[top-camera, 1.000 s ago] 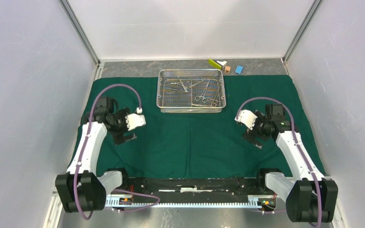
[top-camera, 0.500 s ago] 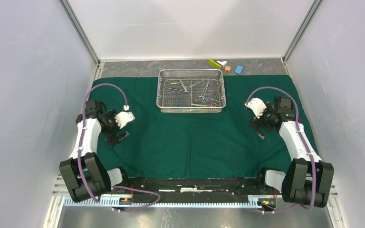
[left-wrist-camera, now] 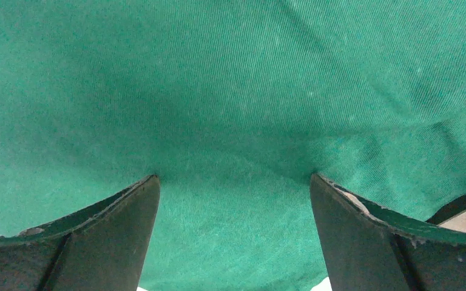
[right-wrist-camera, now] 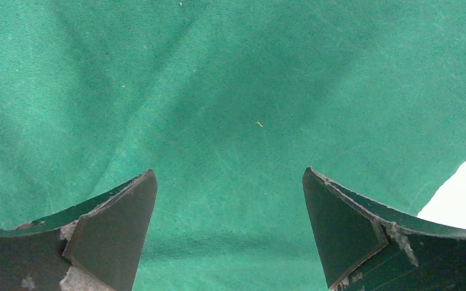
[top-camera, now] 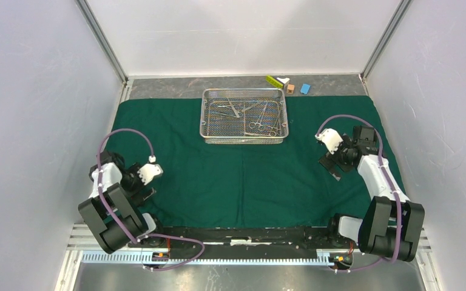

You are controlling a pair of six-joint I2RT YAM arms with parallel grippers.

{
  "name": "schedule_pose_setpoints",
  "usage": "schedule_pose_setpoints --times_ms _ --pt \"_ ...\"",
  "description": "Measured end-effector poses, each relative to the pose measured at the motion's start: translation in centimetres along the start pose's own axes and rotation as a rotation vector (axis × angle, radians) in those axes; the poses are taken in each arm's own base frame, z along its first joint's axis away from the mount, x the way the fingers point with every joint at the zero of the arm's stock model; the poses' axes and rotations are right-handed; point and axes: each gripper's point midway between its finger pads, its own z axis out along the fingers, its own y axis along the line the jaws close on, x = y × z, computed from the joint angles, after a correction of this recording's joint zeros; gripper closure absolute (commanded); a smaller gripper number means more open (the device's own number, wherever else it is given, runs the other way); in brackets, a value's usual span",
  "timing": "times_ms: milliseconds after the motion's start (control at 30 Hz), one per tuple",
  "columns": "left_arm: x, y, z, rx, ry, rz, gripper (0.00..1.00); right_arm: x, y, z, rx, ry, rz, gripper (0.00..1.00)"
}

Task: Open and lay out the surgical kit
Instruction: Smooth out the surgical kit at the center of the board.

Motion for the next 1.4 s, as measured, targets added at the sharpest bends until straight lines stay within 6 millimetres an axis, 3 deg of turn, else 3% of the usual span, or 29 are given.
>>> schedule_pose_setpoints --times_ms 433,700,900,1033,1233,1400 --pt "2.9 -1.5 -0.8 -0.007 0.042 0.022 0.02 0.7 -0.5 0.2 0.010 0.020 0.002 0.02" --pt "2.2 -1.2 -1.6 -0.040 0.008 0.047 0.00 1.5 -1.3 0.3 0.033 0.045 0.020 0.02" --pt "-1.7 5.2 -6.4 -0.210 -0.156 -0.033 0.00 1.6 -2.0 0.3 0.056 0.056 0.060 0.02" --pt "-5.9 8.9 -8.5 -0.265 -0.271 -0.119 0.00 -0.5 -4.4 -0.2 0.093 0.009 0.112 0.02" --pt "-14.7 11.0 -6.8 -0.225 -0.390 -0.223 0.00 -6.8 -10.6 -0.1 0.143 -0.158 0.246 0.02" --pt "-20.2 13.8 -5.1 -0.193 -0.452 -0.381 0.00 -10.1 -13.7 2.8 0.123 -0.224 0.341 0.02"
